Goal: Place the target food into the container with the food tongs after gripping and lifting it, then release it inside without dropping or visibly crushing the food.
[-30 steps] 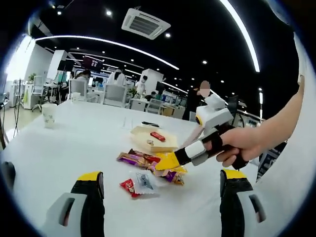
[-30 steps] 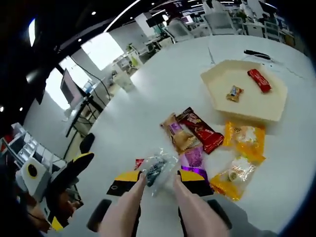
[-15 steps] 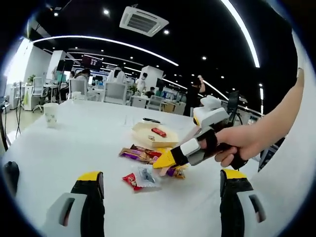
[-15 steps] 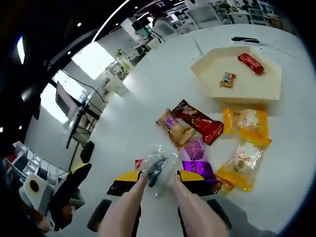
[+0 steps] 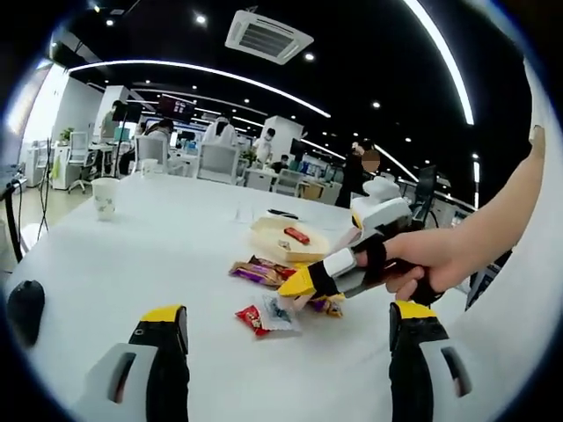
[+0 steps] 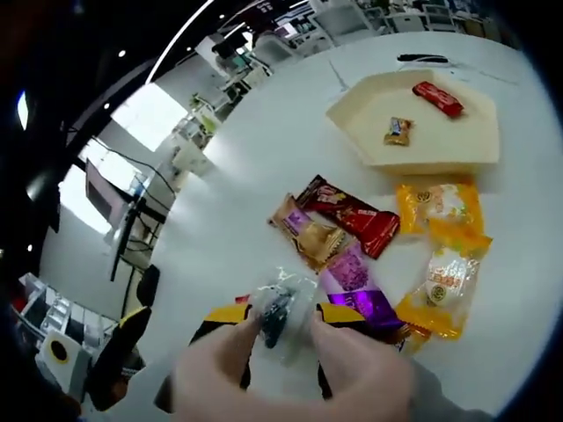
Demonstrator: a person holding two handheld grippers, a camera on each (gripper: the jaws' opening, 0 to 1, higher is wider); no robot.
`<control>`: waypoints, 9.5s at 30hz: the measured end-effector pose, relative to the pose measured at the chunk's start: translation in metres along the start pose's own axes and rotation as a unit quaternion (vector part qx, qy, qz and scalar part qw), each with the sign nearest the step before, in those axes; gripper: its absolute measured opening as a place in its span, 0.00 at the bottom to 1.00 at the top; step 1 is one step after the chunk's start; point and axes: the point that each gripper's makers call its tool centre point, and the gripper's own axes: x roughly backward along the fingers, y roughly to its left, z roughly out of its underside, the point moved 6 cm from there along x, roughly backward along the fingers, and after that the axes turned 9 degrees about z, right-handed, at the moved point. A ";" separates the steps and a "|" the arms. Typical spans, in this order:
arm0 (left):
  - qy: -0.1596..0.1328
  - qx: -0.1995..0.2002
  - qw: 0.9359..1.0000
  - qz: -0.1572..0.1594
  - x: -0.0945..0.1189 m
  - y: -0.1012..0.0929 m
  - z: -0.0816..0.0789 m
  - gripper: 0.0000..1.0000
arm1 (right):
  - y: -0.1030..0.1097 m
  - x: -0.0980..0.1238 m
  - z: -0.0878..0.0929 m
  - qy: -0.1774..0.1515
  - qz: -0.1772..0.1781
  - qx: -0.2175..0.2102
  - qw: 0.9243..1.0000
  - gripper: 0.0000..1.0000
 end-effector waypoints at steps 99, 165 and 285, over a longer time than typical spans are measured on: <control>0.012 -0.016 0.999 0.034 -0.006 -0.005 -0.013 0.93 | -0.023 0.051 -0.001 -0.034 -0.001 0.182 0.983 0.15; 0.002 -0.013 0.996 0.087 -0.025 -0.044 -0.009 0.99 | -0.056 0.086 -0.008 -0.048 -0.011 0.113 0.992 0.16; 0.010 0.000 0.997 0.072 -0.030 -0.040 -0.022 0.99 | -0.115 0.123 -0.151 -0.163 0.044 0.039 0.985 0.16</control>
